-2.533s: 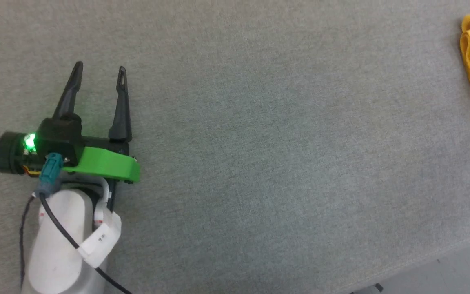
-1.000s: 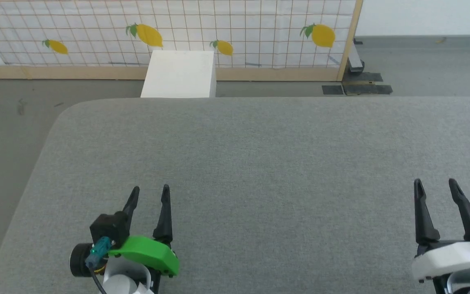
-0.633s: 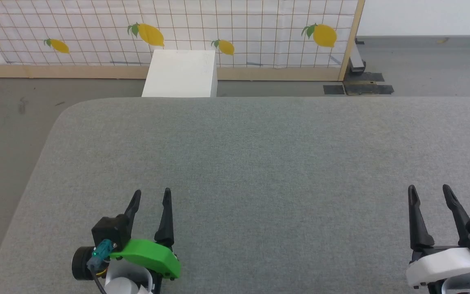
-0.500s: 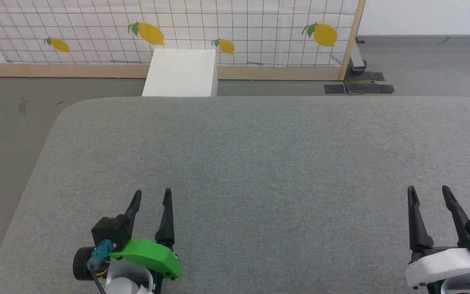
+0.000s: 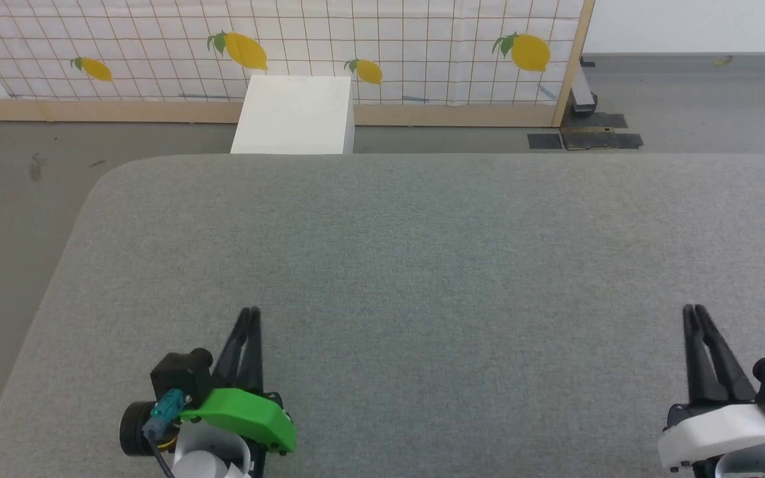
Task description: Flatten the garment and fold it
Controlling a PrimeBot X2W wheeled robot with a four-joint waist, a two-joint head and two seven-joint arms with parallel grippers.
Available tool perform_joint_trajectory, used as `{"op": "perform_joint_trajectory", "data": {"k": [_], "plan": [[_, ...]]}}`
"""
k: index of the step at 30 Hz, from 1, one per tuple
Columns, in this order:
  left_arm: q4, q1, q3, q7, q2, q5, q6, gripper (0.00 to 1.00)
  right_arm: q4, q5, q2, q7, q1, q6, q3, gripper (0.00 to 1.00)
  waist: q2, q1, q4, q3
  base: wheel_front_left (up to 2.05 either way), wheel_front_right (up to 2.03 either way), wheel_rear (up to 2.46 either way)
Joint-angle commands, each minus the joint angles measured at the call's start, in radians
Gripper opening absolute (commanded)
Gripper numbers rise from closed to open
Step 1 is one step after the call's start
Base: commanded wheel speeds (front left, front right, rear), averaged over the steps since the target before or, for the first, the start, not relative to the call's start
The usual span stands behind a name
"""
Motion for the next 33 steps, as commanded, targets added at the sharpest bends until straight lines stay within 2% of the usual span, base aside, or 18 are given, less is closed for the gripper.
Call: {"op": "perform_joint_trajectory", "data": {"k": [1,33], "plan": [[-0.001,0.000,0.000,0.001,0.000,0.001,0.000,0.00,0.000,0.000,0.000,0.000,0.000,0.000,0.000,0.00,0.0000,0.0001,0.000,0.000,0.00,0.00,0.00],[-0.068,0.023,0.030,0.061,-0.001,0.063,0.006,0.00,-0.002,-0.015,0.001,0.032,-0.017,0.000,0.037,0.00,0.0000,0.0001,0.001,0.000,0.00,0.00,0.00]]}}
